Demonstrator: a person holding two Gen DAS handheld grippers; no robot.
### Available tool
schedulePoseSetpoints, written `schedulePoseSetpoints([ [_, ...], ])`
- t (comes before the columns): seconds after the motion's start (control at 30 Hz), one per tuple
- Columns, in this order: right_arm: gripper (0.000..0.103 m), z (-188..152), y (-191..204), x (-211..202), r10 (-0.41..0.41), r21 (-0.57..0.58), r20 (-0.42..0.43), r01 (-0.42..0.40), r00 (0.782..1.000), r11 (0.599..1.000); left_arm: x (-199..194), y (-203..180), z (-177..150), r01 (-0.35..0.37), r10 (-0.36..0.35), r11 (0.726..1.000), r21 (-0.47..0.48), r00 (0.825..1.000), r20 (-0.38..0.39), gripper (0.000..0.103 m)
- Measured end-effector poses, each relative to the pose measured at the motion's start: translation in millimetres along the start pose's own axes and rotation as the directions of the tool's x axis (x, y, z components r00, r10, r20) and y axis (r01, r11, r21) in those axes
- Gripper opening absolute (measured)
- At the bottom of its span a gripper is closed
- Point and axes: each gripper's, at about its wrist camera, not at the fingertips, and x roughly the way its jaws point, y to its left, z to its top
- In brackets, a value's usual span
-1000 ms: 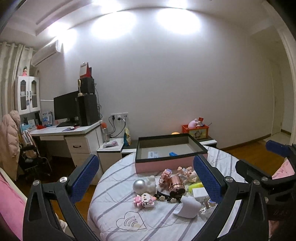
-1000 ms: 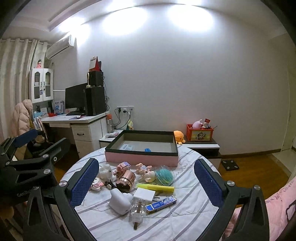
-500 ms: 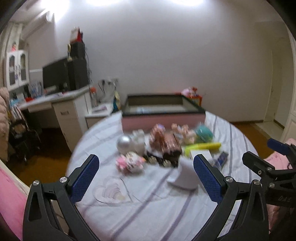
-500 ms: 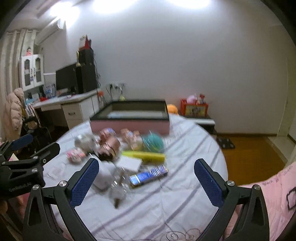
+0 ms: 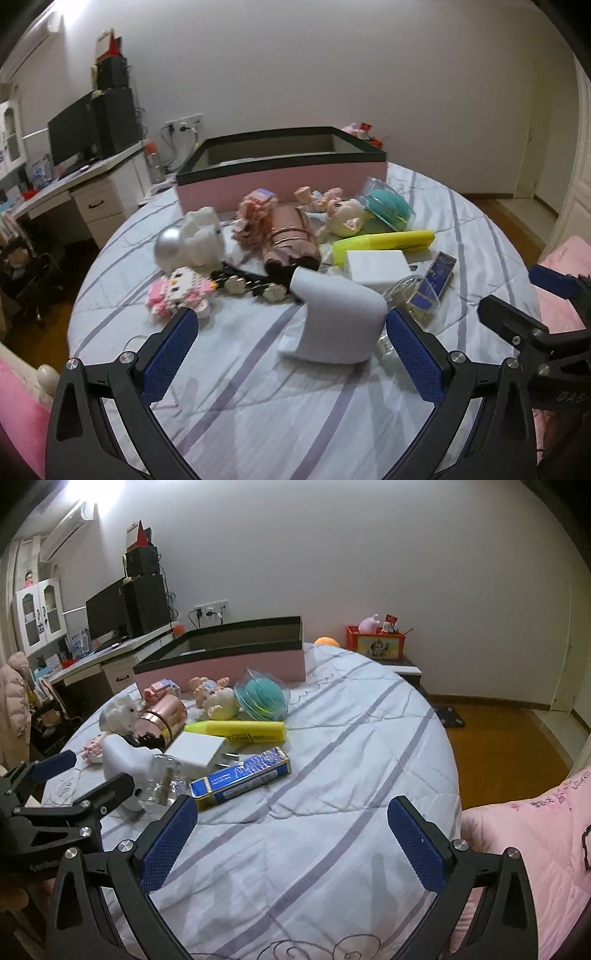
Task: Organize rigid objects
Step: 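Grasp the white cup-shaped object with the left gripper while the right gripper grasps the blue-and-gold box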
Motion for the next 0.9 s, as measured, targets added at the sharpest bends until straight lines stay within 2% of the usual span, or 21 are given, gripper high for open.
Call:
schedulePoseSetpoints([
  [0.07,0.103,0.8,-2.1,5.1,0.002,0.004,-0.009,-0.002,1.0,1.0,6.5,-2.1,2.1,0.0,0.0,1.0,0.017,1.0,-0.012,0.101],
  [0.17,0.103,2.9,-3.6,12.4,0.006,0.009,-0.024,-0.005,1.0,1.0,17.0,-0.6,5.5,0.03,-0.03,1.0,0.008,0.999,-0.04,0.09],
  [0.23,0.103,3.9,-3.6,16.3,0.006,0.009,-0.036,-0.006,0.999,1.0,24.1,-1.8,5.2,0.073,-0.072,0.997,0.01,0.995,-0.073,0.072],
  [0.27,0.103,4.0,-3.4,18.4,0.006,0.009,-0.043,-0.005,0.999,1.0,25.2,-2.6,4.0,0.092,-0.09,0.996,0.015,0.992,-0.084,0.059],
  [0.3,0.103,4.5,-2.5,21.3,0.008,0.008,-0.053,-0.007,0.999,1.0,26.8,-4.6,1.9,0.117,-0.114,0.993,0.022,0.988,-0.1,0.05],
  [0.4,0.103,5.0,2.7,26.9,0.012,-0.005,-0.078,-0.012,0.997,1.0,20.1,-5.3,-2.8,0.105,-0.101,0.993,0.044,0.991,-0.09,0.049],
  [0.57,0.103,6.6,18.3,36.8,0.016,-0.05,-0.122,-0.023,0.992,0.998,6.1,15.9,-5.5,0.115,-0.115,0.993,0.001,0.99,-0.084,0.049],
  [0.73,0.103,11.3,35.8,58.6,-0.032,-0.13,-0.186,0.008,0.982,0.991,-1.6,32.6,-6.4,0.097,-0.098,0.995,-0.022,0.993,-0.072,0.049],
  [0.9,0.103,22.4,35.4,72.8,-0.018,-0.117,-0.218,-0.008,0.976,0.993,0.9,33.5,-6.1,0.109,-0.111,0.994,-0.027,0.991,-0.07,0.049],
])
